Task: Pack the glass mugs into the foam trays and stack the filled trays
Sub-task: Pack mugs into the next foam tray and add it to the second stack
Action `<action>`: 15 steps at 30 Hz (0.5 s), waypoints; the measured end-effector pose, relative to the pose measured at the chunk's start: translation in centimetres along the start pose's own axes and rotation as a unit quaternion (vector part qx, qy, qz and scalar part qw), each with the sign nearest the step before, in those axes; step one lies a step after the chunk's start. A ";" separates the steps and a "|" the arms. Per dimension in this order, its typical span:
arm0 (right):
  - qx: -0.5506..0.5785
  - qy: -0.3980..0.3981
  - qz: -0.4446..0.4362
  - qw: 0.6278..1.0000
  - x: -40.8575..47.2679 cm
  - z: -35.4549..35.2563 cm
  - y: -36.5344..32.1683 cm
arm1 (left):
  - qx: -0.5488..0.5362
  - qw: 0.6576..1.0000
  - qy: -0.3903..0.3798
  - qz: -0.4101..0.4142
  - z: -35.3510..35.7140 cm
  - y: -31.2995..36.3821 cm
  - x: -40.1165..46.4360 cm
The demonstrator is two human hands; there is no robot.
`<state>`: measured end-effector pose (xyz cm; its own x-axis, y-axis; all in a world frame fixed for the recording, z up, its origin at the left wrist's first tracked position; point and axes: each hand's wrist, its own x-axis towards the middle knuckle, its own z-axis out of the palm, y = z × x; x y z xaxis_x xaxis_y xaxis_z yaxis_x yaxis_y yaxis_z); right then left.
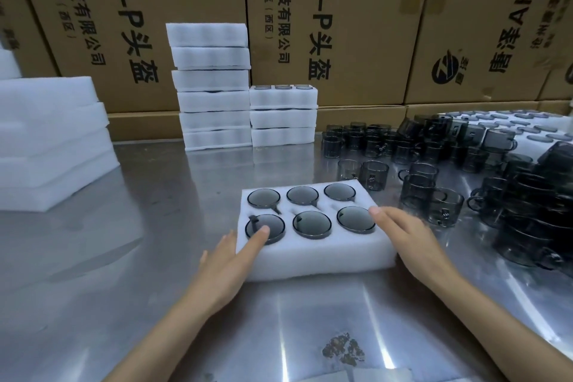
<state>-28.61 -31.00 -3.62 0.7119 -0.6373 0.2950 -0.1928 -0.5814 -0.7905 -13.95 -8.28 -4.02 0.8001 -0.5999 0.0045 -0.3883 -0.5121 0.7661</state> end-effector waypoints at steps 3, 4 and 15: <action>0.177 -0.032 -0.023 0.983 -0.7 0.2 -1.4 | -0.167 0.986 -0.009 0.025 -0.2 0.4 0.0; 0.241 -0.050 -0.015 0.969 -0.8 0.3 -1.9 | -0.249 0.968 -0.016 0.039 -0.3 0.7 -0.1; 0.621 -0.132 0.127 0.762 3.5 5.0 -7.0 | -0.521 0.851 0.055 0.043 0.3 4.3 4.7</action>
<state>-21.38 -26.65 0.24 0.9008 -0.4300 0.0600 0.3246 0.5753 -0.7508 -12.04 -13.47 -0.92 0.8495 -0.5172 0.1047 0.1230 0.3871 0.9138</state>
